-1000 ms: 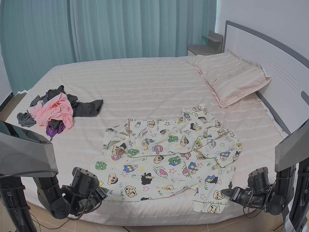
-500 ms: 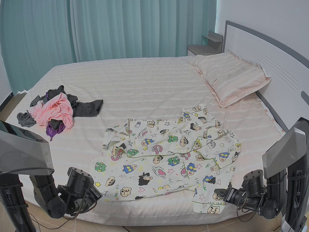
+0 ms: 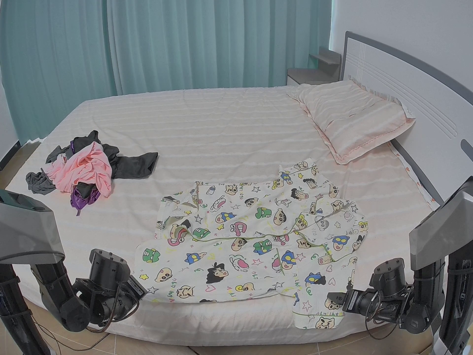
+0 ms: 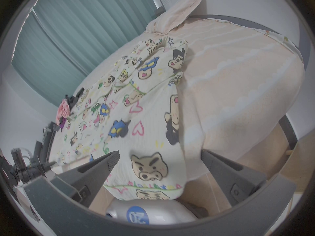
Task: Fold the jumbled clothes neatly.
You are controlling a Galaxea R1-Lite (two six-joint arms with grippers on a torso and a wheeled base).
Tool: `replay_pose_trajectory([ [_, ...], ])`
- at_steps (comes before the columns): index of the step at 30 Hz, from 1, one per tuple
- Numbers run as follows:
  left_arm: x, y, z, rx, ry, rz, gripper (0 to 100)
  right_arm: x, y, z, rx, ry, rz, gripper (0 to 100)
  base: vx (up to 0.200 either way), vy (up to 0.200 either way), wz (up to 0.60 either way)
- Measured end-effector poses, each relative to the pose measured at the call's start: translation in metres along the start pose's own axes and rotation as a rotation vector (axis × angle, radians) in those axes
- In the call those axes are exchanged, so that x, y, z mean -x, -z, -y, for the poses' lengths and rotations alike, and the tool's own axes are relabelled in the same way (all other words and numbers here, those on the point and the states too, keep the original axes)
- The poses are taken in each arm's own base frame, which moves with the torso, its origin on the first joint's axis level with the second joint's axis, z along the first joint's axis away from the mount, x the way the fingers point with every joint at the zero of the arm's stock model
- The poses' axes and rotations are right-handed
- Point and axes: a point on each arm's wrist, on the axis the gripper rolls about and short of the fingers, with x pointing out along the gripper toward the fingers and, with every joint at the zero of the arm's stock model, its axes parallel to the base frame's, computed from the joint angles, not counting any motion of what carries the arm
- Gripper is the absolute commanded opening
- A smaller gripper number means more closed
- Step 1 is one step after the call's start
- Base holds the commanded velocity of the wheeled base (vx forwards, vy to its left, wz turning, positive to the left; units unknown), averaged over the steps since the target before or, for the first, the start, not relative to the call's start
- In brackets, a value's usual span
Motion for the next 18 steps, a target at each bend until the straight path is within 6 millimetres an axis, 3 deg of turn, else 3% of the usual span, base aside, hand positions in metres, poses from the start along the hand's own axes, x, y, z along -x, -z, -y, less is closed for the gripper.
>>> replay_pose_trajectory([
  [11,-0.001,-0.002,0.004,0.004,0.016,0.007,0,0.014,-0.005,-0.002,0.067,-0.018,-0.023,100,0.0,0.0,0.0],
  [18,0.0,-0.002,0.003,0.003,0.014,0.005,0,0.009,0.002,-0.005,0.087,-0.078,-0.078,100,0.0,0.0,0.0],
])
